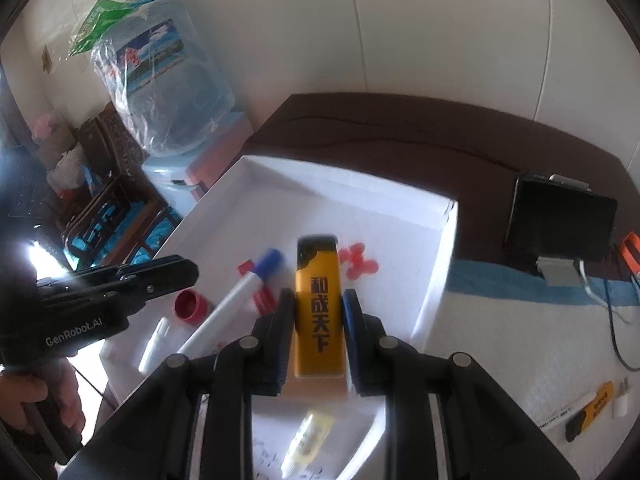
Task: Organize rigid objects
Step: 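Lower and release the marker and yellow lighter into the white tray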
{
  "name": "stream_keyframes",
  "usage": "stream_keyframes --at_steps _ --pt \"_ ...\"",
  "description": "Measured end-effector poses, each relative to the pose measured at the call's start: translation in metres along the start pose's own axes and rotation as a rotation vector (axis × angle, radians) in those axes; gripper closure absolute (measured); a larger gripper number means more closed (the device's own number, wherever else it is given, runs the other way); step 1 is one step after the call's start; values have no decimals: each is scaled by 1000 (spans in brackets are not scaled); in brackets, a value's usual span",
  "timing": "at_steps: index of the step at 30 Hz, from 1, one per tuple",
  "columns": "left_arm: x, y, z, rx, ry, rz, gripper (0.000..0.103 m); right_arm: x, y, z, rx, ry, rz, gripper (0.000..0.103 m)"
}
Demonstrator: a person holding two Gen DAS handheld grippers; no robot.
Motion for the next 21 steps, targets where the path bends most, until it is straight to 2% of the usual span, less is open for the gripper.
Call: stream_keyframes --at_steps 1,2,3,4,6,9,21 --pt "4 -1 3 -21 -15 9 15 -1 1 0 1 4 6 52" --pt "7 -1 4 -36 -26 13 0 -3 3 -2 1 7 6 37" --pt "10 -2 8 -62 -40 16 0 -4 3 -1 -5 12 4 13" --pt "13 -3 13 -85 -60 18 0 -5 5 1 -14 17 4 8" --pt "18 -3 17 -93 -81 22 0 -5 8 7 -21 30 12 8" --pt "21 -5 29 -112 -97 26 0 -1 13 14 -22 31 19 0" --pt "-8 -11 90 -206 -77 -17 0 18 9 70 -124 50 73 0"
Point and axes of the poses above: each gripper's, at about its wrist camera, not at the fingertips, and z roughly against the way its jaws point, x to its left, y to its underside, the point moved 8 cm from there along -z, roughly the way its jaws point, and after that the axes turned 6 degrees about -x, right-handed, at the moved point
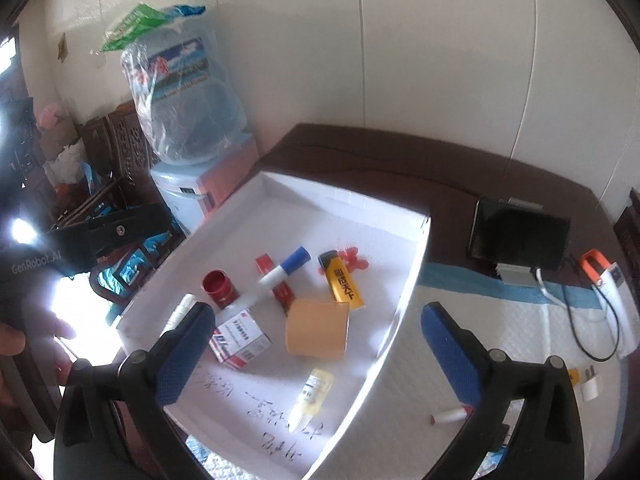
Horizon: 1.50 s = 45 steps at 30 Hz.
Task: Organize rigid objects
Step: 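Lower and release the marker and yellow lighter into the white tray, then move both tools back over the remaining items on the pad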
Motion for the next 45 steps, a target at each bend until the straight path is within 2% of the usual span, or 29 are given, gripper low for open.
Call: stream_keyframes --at_steps 4,10,17,21,25,29,32,34,38,40,42,44,45 --pt "-16 -8 30 -44 47 -15 0 3 -6 21 -46 7 4 0" --pt "-38 -10 65 -92 66 -54 0 6 -6 52 -94 12 -2 0" --pt "-65 7 81 -71 70 -111 0 3 4 73 -125 4 -38 0" --pt "-90 22 82 -27 122 -138 0 -13 12 82 -131 8 -72 0" --pt "-123 42 76 21 152 -167 0 -61 13 95 -155 36 -151 0" --pt "-157 71 65 78 182 -231 0 -144 18 112 -191 128 -298 0" --pt "-181 104 50 165 205 -252 0 -210 33 128 -206 219 -402 0" --pt "-205 133 39 241 247 -292 0 -235 44 135 -210 237 -436 0" --pt "-234 185 26 346 247 -382 0 -269 67 140 -209 249 -433 0" --pt "-240 206 20 382 236 -398 7 -288 81 133 -163 260 -417 0" --pt "-244 228 13 420 229 -398 22 -303 95 123 -103 279 -386 0" --pt "-244 241 9 438 212 -385 29 -315 108 109 -39 271 -349 0" --pt "-245 243 7 440 214 -380 29 -319 115 103 -12 255 -331 0"
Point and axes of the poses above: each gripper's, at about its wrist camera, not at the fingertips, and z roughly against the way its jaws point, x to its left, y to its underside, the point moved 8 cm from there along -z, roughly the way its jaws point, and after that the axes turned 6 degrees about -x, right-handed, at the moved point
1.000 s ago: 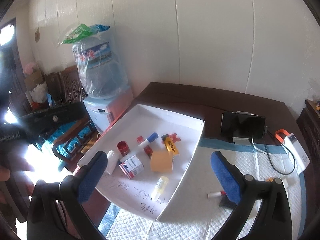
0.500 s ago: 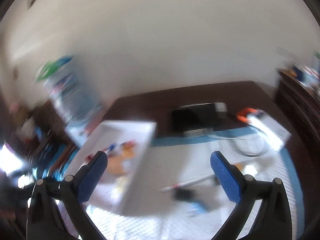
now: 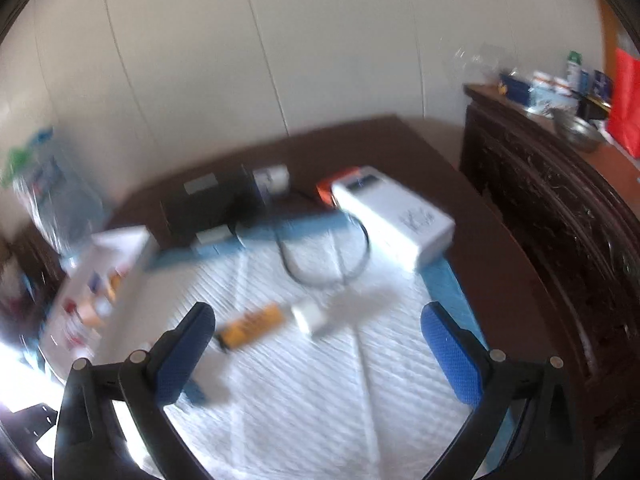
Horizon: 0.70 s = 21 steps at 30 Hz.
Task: Organize rigid objects
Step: 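Move both tools back over the remaining items on the pad, then grasp the cartoon sticker card with the left tool while the right tool grasps the white charger plug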
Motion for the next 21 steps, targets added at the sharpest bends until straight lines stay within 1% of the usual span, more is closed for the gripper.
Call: stream_keyframes --at_steps 2,5,6,7,8,10,11,12,13,15,18,20,21 --pt "-6 7 -6 7 -7 -3 29 -5 10 -11 36 -23 33 0" --pt "-9 15 -15 32 -27 -3 40 -9 18 -24 68 -57 40 0" --pt "-9 17 -19 43 -39 9 43 -10 20 -29 77 -71 41 0" --pt "-9 18 -21 48 -45 18 44 -9 21 -33 83 -84 47 3" --pt "-9 19 -24 55 -50 27 50 -9 22 -39 86 -93 59 6" --pt "-12 16 -27 49 -69 25 54 -5 23 -48 102 -109 81 17" --pt "-13 15 -28 44 -79 25 59 -3 24 -52 113 -120 91 20" --pt "-14 14 -29 40 -91 25 64 1 26 -59 132 -136 107 26" --pt "-15 13 -31 37 -103 22 66 4 29 -64 146 -150 123 29" --pt "-15 11 -34 28 -123 20 75 10 35 -72 164 -155 156 32" --pt "-10 14 -36 16 -114 61 75 14 39 -82 172 -153 187 42" --pt "-6 16 -31 14 -120 59 75 18 37 -85 155 -144 225 45" --pt "-6 17 -30 14 -124 56 75 20 37 -87 152 -137 259 53"
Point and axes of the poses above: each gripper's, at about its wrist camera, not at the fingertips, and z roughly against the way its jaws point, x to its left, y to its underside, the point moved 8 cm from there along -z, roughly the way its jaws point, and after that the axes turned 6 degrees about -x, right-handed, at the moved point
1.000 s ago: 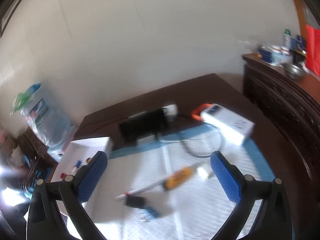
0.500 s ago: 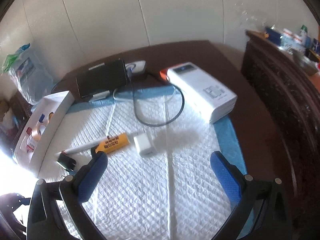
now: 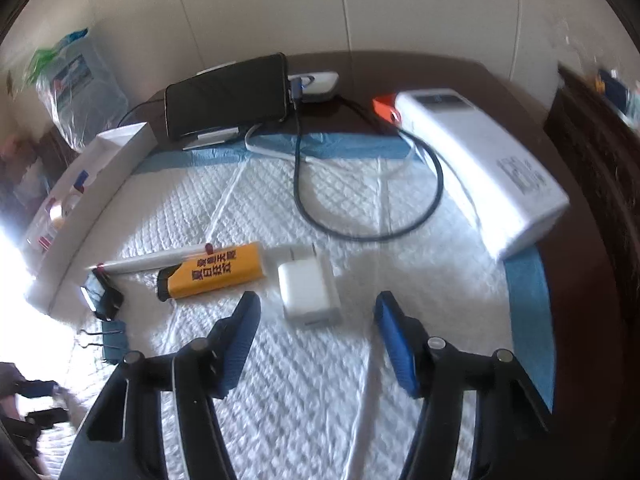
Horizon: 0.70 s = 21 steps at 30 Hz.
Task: Organize rigid objects
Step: 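Grasp the cartoon sticker card with the left tool while the right tool grasps the white charger plug, then lift and carry the sticker card and charger plug over the white tray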
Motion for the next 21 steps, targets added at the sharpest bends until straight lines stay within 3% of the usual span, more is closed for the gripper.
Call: stream_keyframes --at_steps 1,2,11,18,21 --pt "0 1 1 -1 -5 -1 75 2 -1 -1 -2 2 29 74" --pt "1 1 1 -2 -8 0 75 4 -2 -1 0 -6 45 77" --pt "15 -5 34 -68 -28 5 75 4 -8 28 -34 -74 -57 77" --pt "37 -43 90 -223 -74 49 75 12 -41 92 -178 -120 -97 77" --pt "57 -70 130 -316 -129 73 75 22 -63 127 -271 -143 -88 77"
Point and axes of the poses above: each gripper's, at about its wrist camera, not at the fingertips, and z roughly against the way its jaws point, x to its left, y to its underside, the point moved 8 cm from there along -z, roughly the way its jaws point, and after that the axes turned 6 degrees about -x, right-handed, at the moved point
